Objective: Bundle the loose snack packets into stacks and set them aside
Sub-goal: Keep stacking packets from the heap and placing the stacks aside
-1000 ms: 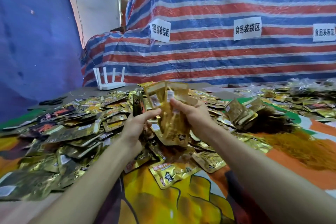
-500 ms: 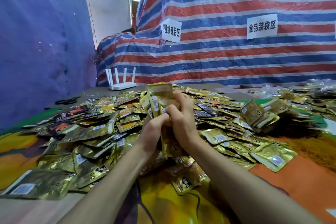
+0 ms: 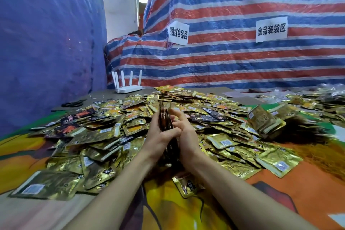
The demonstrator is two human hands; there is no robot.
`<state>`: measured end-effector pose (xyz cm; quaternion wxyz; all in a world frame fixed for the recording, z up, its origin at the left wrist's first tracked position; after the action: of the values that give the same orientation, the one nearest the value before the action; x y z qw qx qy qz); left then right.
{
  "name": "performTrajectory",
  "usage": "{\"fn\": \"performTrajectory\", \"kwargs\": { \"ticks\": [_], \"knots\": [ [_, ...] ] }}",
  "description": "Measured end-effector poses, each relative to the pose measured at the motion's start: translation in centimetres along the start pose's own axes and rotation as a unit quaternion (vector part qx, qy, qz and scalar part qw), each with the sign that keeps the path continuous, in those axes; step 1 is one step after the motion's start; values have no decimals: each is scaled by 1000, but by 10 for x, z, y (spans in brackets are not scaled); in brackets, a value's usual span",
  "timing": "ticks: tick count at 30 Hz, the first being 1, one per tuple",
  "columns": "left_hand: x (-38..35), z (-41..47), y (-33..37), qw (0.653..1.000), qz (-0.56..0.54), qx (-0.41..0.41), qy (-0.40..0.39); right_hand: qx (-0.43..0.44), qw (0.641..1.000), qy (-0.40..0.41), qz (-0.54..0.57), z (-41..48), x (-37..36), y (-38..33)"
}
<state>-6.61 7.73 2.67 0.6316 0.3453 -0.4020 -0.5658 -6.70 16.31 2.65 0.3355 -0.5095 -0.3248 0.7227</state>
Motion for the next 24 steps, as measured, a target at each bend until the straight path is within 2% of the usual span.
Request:
{"fn": "performTrajectory", "kwargs": {
  "ticks": [4, 7, 11, 16, 19, 21, 24],
  "knots": [
    [3, -2, -1, 998, -4, -32, 54, -10, 997, 11, 70, 4, -1, -1],
    [4, -2, -1, 999, 2, -25, 38, -18, 995, 29, 95, 3, 2, 0],
    [2, -2, -2, 997, 67, -38, -7, -3, 995, 84, 47, 5, 10, -1],
    [-6, -7, 6, 992, 94, -86, -10, 73, 985, 69, -137, 2, 18, -24],
    [-6, -10, 8, 987, 132, -91, -31, 90, 975, 85, -184, 0, 27, -43],
    [-7, -12, 7, 981, 164, -96, -47, 107, 955, 96, -258, -4, 36, -57],
    [-9, -13, 6, 971, 200, -118, -54, 92, 901, 61, -419, -13, 58, -80]
  ]
}}
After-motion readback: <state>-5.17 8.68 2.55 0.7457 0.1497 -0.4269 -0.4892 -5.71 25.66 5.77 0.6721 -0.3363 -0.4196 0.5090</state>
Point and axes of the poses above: each hand's wrist, its own z-axis towards the middle knuckle, its own x-axis out of the back of the hand, y = z × x, the point moved 4 cm from there along z, towards the middle knuckle, and after that the axes turned 13 degrees about z, right-handed, at the moved point
